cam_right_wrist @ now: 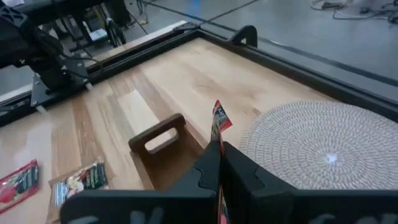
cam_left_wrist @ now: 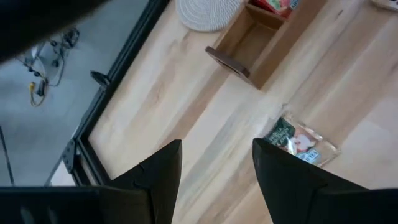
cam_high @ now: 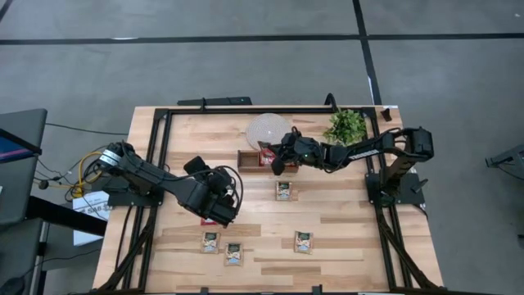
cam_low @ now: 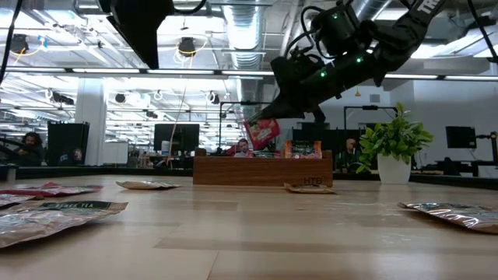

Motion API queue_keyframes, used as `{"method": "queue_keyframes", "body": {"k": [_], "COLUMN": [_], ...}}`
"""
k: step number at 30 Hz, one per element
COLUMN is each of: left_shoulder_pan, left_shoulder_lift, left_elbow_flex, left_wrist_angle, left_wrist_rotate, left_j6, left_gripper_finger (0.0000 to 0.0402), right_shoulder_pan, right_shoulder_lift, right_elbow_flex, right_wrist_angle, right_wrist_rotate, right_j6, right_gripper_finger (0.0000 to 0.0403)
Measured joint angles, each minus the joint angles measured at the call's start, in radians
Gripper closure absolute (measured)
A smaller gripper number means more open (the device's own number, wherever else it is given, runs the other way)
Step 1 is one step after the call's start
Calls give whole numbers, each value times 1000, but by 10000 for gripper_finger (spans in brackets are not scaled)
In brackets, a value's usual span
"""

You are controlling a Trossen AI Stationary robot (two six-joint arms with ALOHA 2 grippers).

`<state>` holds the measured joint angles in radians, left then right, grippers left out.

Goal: Pick & Place Tea
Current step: Put the right red tea bag into the middle compartment of the wooden organizer

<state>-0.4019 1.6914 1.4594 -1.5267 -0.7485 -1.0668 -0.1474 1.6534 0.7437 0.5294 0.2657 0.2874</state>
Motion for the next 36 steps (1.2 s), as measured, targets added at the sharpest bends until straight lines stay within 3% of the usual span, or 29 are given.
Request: {"method": "queue_keyframes", "body": {"k": [20, 25, 36], "left_shoulder_pan": [0, 0, 0], "left_shoulder_lift": [0, 0, 0], "left_elbow_flex": [-26, -26, -26], "left_wrist_angle": [22, 22, 22], "left_wrist_rotate": [-6, -9, -19], "left_j6": [3, 4, 4], "left_gripper_finger": [212, 212, 212], "right_shoulder_pan": [6, 22, 43], "right_shoulder_lift": [5, 4, 4], "right_elbow_flex": [0, 0, 0], "right_wrist_angle": [17, 11, 2], "right_wrist_rotate": [0, 58, 84], "right_j6": [25, 28, 94], "right_gripper_finger": [403, 403, 403]}}
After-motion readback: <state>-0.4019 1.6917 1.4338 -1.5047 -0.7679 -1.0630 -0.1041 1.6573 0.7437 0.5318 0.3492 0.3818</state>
